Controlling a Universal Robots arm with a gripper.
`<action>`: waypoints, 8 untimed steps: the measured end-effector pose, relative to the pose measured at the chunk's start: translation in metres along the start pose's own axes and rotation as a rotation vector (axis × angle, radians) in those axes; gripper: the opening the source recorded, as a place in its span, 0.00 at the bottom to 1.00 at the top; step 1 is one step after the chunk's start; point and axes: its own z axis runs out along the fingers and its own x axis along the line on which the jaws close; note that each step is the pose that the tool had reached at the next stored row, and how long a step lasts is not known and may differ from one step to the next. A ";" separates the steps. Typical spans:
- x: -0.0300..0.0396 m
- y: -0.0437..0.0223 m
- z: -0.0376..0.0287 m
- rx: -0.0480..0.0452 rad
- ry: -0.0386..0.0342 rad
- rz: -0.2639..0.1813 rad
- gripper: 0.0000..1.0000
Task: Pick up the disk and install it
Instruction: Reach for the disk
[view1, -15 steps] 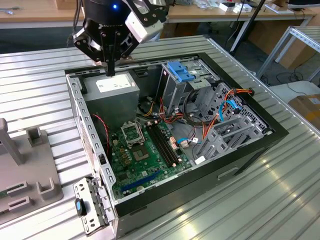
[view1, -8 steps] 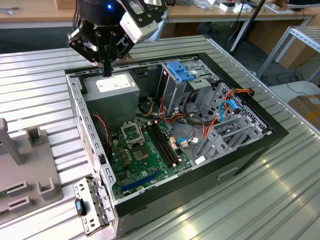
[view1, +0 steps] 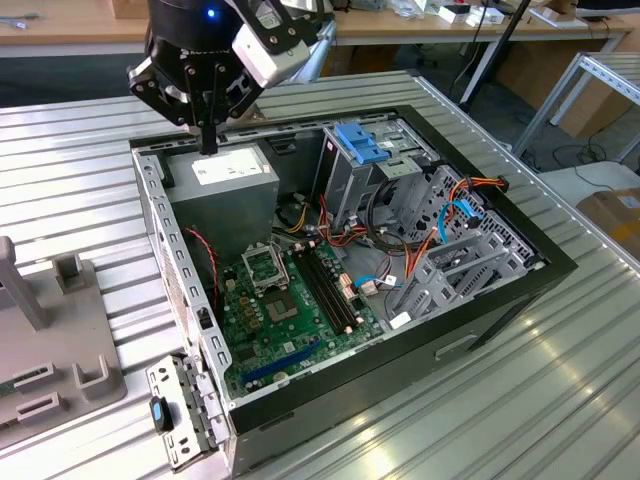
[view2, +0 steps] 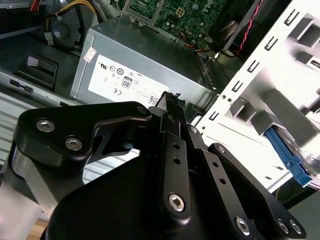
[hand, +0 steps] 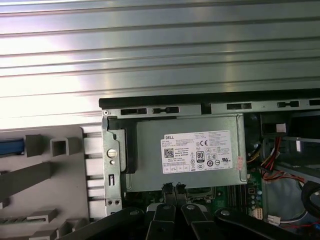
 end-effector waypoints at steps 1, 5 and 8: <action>0.0001 0.0000 0.0000 0.0001 0.0001 0.000 0.11; 0.0002 0.0000 0.0000 0.0000 0.0000 0.000 0.11; 0.0003 0.0000 0.0000 0.0000 0.0000 0.000 0.11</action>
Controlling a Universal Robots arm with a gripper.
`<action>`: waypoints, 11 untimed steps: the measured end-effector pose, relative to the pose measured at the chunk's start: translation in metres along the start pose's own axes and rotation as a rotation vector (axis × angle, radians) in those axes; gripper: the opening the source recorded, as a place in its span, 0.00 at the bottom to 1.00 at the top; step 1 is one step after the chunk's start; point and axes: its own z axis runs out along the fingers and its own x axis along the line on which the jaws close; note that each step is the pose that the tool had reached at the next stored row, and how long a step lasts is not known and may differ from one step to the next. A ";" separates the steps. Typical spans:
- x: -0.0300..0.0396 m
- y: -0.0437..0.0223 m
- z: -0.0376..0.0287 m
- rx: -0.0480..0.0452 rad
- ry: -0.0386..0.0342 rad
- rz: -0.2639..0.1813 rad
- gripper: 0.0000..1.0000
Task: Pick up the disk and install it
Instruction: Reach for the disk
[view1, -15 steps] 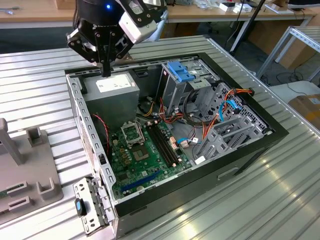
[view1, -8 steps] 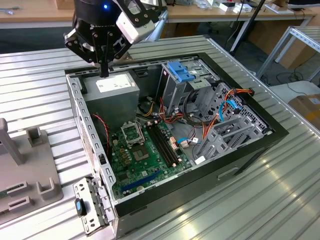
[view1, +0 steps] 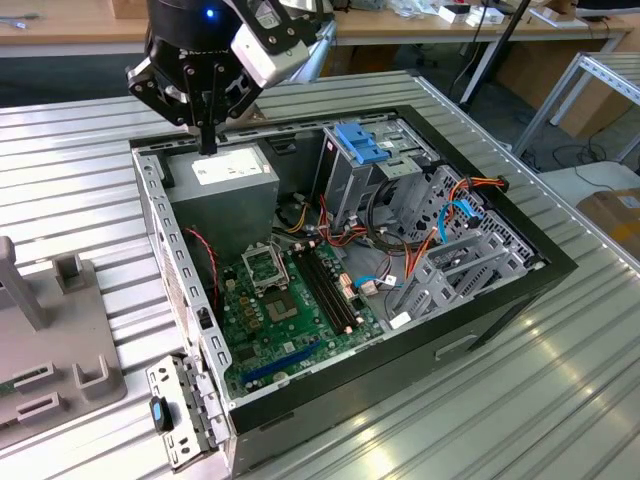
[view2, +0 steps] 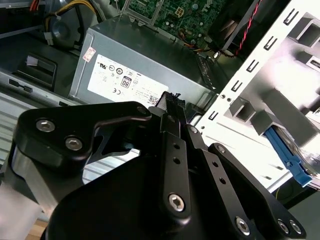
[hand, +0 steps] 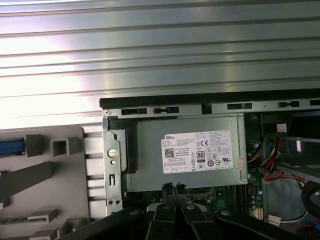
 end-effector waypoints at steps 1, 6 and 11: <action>0.0001 0.0000 0.0000 0.0000 0.0000 0.000 0.11; 0.0061 -0.0005 -0.0002 0.0001 0.0000 0.000 0.11; 0.0139 -0.0010 -0.0004 0.0000 0.0000 0.000 0.11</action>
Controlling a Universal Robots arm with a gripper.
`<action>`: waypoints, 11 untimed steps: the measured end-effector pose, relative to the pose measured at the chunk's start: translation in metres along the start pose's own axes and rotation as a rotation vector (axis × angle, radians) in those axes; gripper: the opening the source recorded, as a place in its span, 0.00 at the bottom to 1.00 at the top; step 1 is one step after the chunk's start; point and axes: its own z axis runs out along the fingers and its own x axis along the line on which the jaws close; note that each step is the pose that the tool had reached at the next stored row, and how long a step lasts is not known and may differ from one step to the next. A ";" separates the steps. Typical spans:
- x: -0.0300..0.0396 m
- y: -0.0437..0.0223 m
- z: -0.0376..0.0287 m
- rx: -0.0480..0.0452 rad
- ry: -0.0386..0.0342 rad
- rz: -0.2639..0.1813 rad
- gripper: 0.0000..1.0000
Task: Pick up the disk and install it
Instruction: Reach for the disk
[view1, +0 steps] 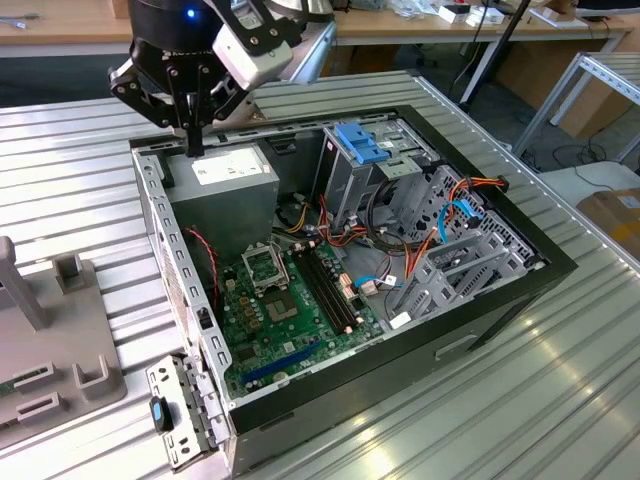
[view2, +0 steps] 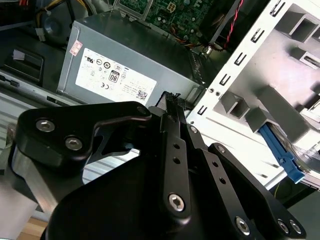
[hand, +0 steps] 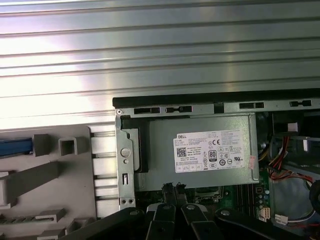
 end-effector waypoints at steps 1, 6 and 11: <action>0.0010 -0.0001 0.0000 0.0000 0.0000 0.000 0.11; 0.0015 -0.0001 0.0000 0.0000 0.0000 0.000 0.11; 0.0016 -0.0001 -0.0001 0.0001 0.0000 0.000 0.11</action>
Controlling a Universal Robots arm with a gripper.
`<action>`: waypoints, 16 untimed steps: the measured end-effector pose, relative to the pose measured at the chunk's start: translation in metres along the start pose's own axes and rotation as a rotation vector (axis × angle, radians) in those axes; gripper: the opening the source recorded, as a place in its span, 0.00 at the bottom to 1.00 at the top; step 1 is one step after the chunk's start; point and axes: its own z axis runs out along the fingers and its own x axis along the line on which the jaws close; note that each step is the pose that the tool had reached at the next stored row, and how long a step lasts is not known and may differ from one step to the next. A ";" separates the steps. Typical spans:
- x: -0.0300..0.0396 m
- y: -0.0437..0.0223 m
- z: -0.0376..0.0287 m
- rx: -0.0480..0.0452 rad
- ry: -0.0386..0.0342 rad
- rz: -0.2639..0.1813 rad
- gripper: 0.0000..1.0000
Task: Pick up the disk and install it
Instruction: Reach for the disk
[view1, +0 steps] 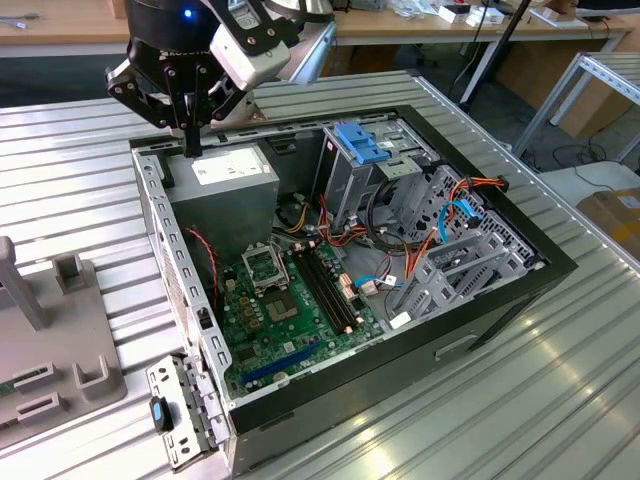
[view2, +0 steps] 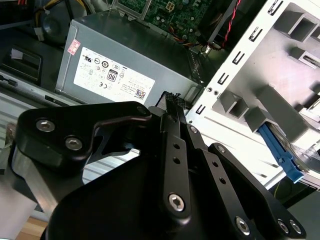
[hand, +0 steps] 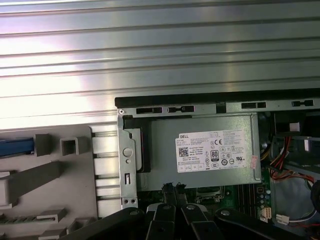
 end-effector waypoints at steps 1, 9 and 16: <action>0.0000 0.0000 0.0000 0.0000 0.0000 0.000 0.11; 0.0089 -0.0007 -0.0002 -0.0001 0.0000 0.000 0.11; 0.0166 -0.0013 -0.0004 -0.0001 0.0000 0.000 0.11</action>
